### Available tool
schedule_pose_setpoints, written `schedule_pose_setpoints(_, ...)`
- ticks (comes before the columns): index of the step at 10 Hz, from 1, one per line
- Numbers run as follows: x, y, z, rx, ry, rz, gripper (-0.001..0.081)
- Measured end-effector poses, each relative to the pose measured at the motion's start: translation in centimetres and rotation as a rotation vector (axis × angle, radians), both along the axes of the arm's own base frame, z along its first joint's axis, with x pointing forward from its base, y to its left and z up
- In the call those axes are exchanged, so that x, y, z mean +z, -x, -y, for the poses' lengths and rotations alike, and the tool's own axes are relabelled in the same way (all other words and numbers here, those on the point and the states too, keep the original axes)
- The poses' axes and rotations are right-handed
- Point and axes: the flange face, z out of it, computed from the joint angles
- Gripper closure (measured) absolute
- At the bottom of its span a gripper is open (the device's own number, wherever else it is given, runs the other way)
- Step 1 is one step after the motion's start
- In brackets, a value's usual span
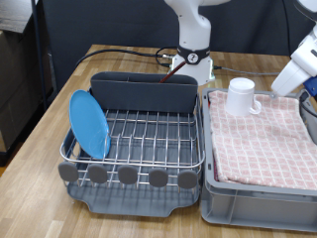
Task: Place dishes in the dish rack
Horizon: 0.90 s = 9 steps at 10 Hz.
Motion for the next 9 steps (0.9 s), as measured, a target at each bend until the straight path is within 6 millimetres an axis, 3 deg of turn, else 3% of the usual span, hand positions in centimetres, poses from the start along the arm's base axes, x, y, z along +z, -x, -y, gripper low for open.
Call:
schedule_pose_setpoints(3, -2.1, -0.3, -0.1, 0.012, 0.006, -0.007, 0.0003)
schedule_pose_setpoints(9, -5.0, 1.0, 0.8, 0.041, 0.042, -0.023, 0.0003)
